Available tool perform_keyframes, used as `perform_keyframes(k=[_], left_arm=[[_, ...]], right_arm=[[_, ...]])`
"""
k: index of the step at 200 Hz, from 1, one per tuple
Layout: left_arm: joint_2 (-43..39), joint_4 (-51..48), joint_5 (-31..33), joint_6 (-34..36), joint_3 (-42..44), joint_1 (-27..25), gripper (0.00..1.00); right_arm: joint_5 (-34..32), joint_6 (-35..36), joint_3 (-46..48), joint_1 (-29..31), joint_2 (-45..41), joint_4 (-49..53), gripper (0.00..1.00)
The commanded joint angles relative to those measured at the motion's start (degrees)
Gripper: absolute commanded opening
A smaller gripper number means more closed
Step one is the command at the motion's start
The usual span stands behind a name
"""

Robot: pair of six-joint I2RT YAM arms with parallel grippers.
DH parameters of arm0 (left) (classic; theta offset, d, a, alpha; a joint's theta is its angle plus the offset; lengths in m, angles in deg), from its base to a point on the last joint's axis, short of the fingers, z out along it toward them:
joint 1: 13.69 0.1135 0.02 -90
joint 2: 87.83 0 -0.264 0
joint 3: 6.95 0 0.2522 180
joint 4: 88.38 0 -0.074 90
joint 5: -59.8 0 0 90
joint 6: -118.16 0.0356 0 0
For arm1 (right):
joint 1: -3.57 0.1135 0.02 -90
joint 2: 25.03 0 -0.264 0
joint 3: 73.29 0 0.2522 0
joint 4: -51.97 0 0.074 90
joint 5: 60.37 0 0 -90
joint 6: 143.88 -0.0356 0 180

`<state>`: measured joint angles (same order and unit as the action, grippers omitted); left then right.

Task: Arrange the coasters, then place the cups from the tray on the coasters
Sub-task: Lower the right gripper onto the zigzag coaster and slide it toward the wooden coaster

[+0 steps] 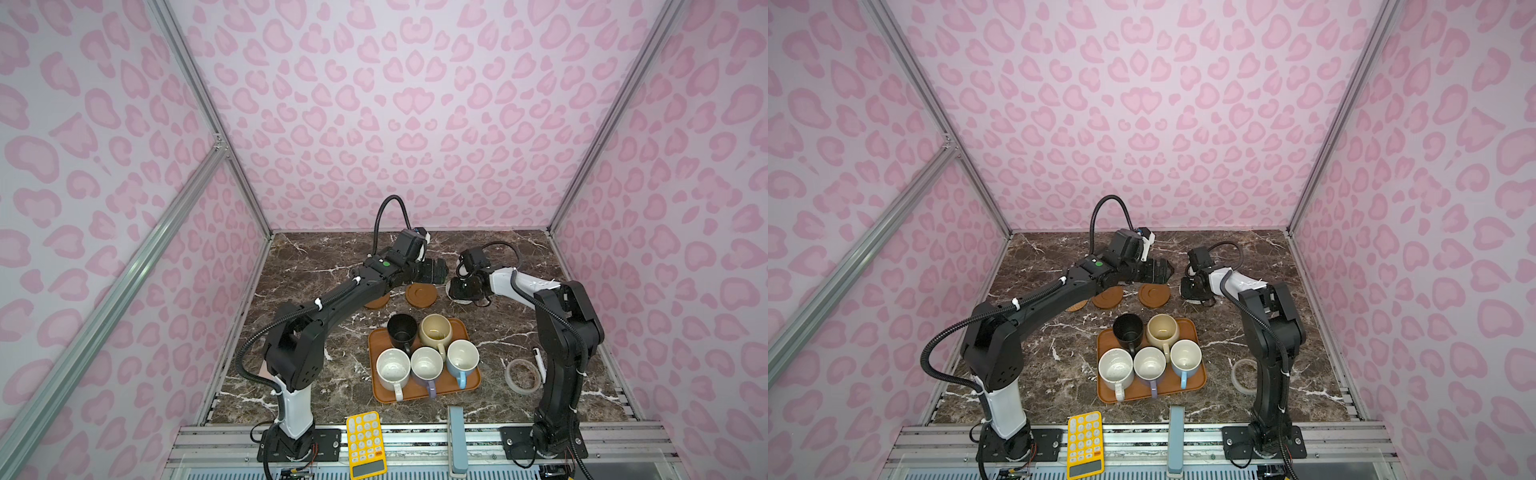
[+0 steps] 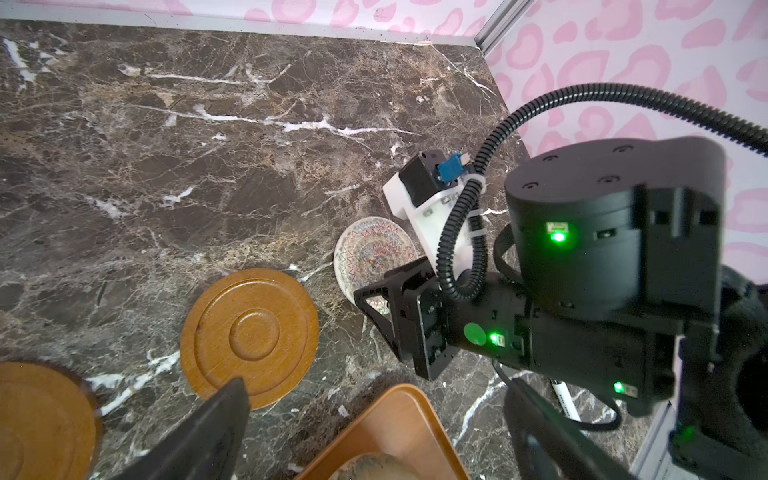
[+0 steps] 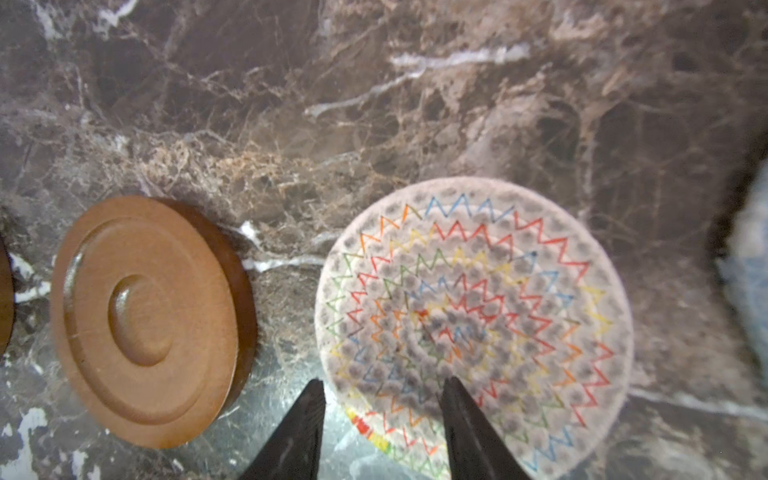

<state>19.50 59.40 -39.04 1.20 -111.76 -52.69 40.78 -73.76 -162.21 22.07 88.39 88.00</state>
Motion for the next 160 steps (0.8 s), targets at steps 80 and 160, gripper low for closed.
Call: perform_keyframes(k=[80, 160], left_arm=[[-0.7, 0.8, -0.1, 0.0, -2.4, 0.4, 0.97], [7.1, -5.0, -2.2, 1.0, -12.4, 0.2, 0.97]], right_arm=[[-2.0, 0.8, -6.4, -0.6, -2.6, 6.5, 0.62], [-3.0, 1.8, -5.2, -12.2, -4.2, 6.9, 0.92]])
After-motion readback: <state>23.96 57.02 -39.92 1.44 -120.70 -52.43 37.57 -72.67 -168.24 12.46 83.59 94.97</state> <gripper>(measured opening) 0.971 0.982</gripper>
